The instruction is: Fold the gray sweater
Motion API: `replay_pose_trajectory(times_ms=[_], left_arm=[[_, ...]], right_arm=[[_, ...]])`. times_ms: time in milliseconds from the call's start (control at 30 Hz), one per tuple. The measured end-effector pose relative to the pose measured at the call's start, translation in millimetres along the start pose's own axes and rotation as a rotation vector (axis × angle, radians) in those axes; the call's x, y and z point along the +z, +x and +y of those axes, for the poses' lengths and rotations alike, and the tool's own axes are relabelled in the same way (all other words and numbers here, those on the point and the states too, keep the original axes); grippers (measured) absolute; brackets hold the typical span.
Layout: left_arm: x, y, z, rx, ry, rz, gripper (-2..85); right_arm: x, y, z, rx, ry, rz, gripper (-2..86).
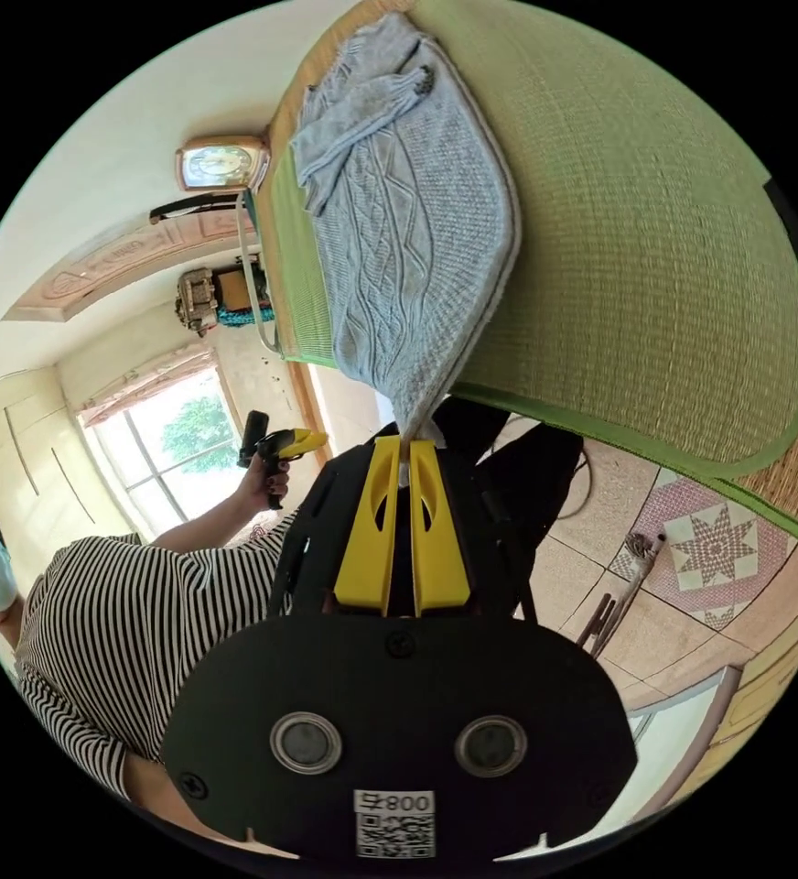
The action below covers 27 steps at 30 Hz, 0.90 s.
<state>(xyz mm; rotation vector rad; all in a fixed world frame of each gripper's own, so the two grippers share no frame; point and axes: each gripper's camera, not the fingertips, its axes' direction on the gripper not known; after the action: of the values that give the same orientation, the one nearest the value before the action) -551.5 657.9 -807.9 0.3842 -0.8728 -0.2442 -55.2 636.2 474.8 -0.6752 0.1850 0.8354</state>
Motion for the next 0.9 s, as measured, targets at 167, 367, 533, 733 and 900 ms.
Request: replay_pose_trajectory(times_ms=[167, 367, 533, 733, 900], left_arm=[[5.3, -31.2, 4.8, -0.058, 0.074, 0.0, 10.5], [11.6, -67.5, -8.0, -0.098, 0.134, -0.006, 10.7], [19.2, -86.3, -27.5, -0.04, 0.13, -0.022, 11.8], [21.1, -92.7, -42.4, 0.049, 0.107, -0.072, 12.7], [15.7, -93.8, -54.4, 0.102, 0.085, -0.056, 10.5]], right_arm=[[-8.7, -16.9, -6.4, -0.024, -0.046, 0.047, 1.4], [-4.2, -31.3, -11.7, -0.019, -0.122, 0.129, 1.4], [-3.6, -38.4, -14.3, -0.008, -0.163, 0.172, 1.4], [-7.4, -46.1, -16.7, 0.011, -0.195, 0.234, 1.5], [-9.1, -53.6, -20.8, 0.017, -0.213, 0.252, 1.4]])
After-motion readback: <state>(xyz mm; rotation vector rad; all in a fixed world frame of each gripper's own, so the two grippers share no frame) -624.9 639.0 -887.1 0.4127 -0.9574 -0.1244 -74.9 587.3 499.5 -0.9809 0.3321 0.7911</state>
